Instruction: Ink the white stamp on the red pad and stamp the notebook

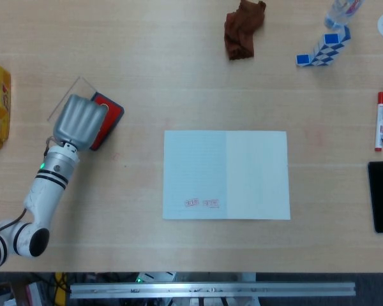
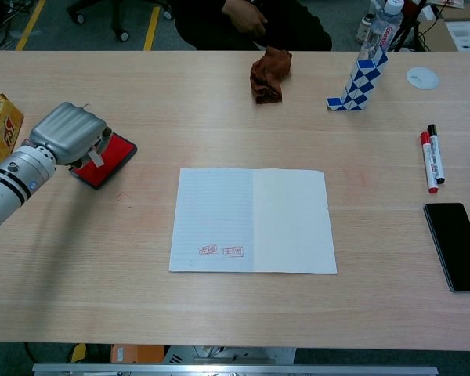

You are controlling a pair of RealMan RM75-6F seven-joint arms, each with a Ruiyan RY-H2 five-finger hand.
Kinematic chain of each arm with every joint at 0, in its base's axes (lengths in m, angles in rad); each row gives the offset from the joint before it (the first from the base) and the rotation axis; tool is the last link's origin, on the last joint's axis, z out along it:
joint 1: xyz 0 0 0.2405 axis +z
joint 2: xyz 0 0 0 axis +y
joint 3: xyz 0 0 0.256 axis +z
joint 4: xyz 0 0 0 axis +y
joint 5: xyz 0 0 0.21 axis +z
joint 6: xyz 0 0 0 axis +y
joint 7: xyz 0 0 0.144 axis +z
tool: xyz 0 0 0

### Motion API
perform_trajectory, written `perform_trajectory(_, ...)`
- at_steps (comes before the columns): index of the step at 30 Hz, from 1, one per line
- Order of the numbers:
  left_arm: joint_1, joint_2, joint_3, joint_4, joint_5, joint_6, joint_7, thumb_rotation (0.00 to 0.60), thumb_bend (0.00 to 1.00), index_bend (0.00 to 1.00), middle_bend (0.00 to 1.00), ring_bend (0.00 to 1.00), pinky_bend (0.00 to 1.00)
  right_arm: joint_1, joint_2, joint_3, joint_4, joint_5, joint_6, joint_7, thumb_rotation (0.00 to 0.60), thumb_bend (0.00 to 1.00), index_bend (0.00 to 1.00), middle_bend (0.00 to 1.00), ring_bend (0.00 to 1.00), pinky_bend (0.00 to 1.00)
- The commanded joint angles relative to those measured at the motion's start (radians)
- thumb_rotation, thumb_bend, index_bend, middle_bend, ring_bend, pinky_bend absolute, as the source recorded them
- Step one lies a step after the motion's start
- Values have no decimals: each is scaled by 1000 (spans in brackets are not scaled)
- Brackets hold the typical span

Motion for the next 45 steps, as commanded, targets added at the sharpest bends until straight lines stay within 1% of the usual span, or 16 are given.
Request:
perform_trajectory(1,-3,-9,-3,10,-3,-9,-9,600,323,588,1000,1000,1000,-2,1,0,-1,1,1,-1,600,119,462,490,408,573)
perform_trajectory(9,-7,-11,-13,3,-24,-39,-32,600,324,588,1000,1000,1000,-7,4,0,-1,4,4,0,600,119,462,490,408,573)
perform_trajectory(20,-12,-14,-16,0,-42,-50,-20,600,323,587,1000,1000,1000,-10,7,1,-4,4,8,-1,600,119,462,490,408,573)
perform_trajectory(27,-13,-5,-19,-13,-37,-31,-8,600,323,587,1000,1000,1000,-12,8,3,-3,5,10,2,600,119,462,490,408,573)
perform_trajectory(31,-14,22,-27,-53,-28,-6,3,600,324,586,1000,1000,1000,-12,6,3,1,3,11,7,600,119,462,490,408,573)
perform_trajectory(37,-8,77,-32,-168,5,53,20,600,323,584,1000,1000,1000,-13,4,3,10,0,11,18,600,119,462,490,408,573)
perform_trajectory(40,-8,93,-25,-222,32,72,24,600,324,583,1000,1000,1000,-12,2,3,13,-1,10,20,600,119,462,490,408,573)
perform_trajectory(45,-13,99,0,-307,106,101,45,600,323,583,1000,1000,1000,-10,2,2,14,-2,5,19,600,119,462,490,408,573)
